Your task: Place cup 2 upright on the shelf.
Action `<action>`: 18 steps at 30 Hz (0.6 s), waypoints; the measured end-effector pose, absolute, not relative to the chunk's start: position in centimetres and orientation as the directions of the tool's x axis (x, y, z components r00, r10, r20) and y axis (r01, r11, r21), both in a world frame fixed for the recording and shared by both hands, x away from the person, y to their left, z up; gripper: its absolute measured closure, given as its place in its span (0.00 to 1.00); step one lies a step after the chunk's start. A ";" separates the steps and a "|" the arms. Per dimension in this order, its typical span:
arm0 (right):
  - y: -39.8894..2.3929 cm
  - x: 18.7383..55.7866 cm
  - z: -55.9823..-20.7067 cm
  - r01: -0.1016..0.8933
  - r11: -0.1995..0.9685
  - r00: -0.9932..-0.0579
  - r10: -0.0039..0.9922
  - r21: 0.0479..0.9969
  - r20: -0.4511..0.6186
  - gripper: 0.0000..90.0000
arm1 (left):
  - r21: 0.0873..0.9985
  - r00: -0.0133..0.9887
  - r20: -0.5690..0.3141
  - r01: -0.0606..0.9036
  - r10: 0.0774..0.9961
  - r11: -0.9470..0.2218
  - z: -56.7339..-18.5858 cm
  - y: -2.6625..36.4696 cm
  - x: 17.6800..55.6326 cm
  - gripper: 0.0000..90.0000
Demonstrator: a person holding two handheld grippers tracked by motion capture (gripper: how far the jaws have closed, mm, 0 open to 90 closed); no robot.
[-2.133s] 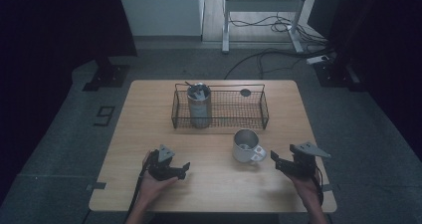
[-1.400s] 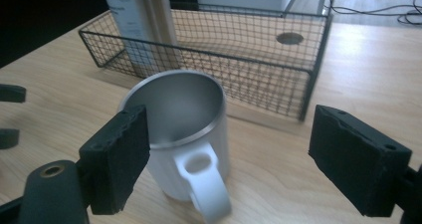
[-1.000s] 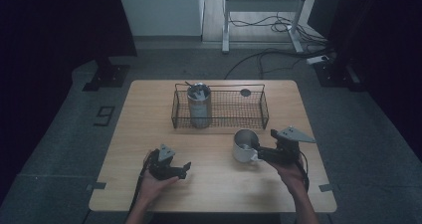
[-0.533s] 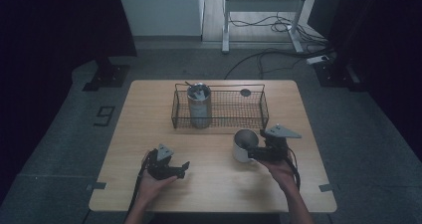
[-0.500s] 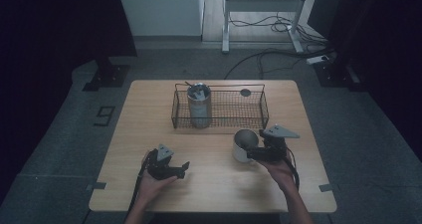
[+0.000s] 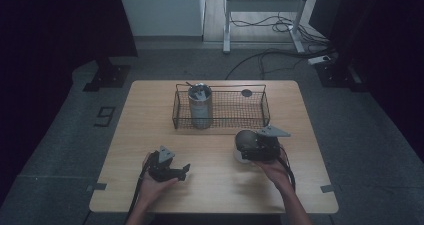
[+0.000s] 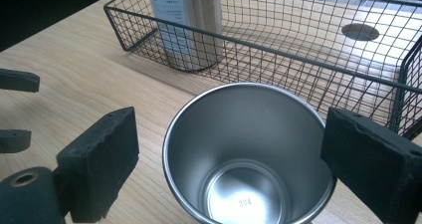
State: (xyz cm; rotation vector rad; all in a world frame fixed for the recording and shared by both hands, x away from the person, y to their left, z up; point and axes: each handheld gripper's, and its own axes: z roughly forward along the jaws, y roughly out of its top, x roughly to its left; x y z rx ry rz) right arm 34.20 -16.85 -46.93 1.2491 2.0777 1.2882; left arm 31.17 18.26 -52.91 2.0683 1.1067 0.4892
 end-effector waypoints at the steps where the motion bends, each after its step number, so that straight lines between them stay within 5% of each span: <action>1: -16.8 34.2 -47.0 0.482 0.178 -0.523 0.844 0.858 0.118 0.08 | 0.749 0.558 -0.008 0.553 0.830 -0.364 -52.9 18.2 31.2 0.04; 18: -17.2 34.8 -47.7 0.497 0.184 -0.495 0.862 0.848 0.103 0.04 | 0.738 0.561 -0.002 0.559 0.828 -0.378 -53.3 18.0 31.2 0.04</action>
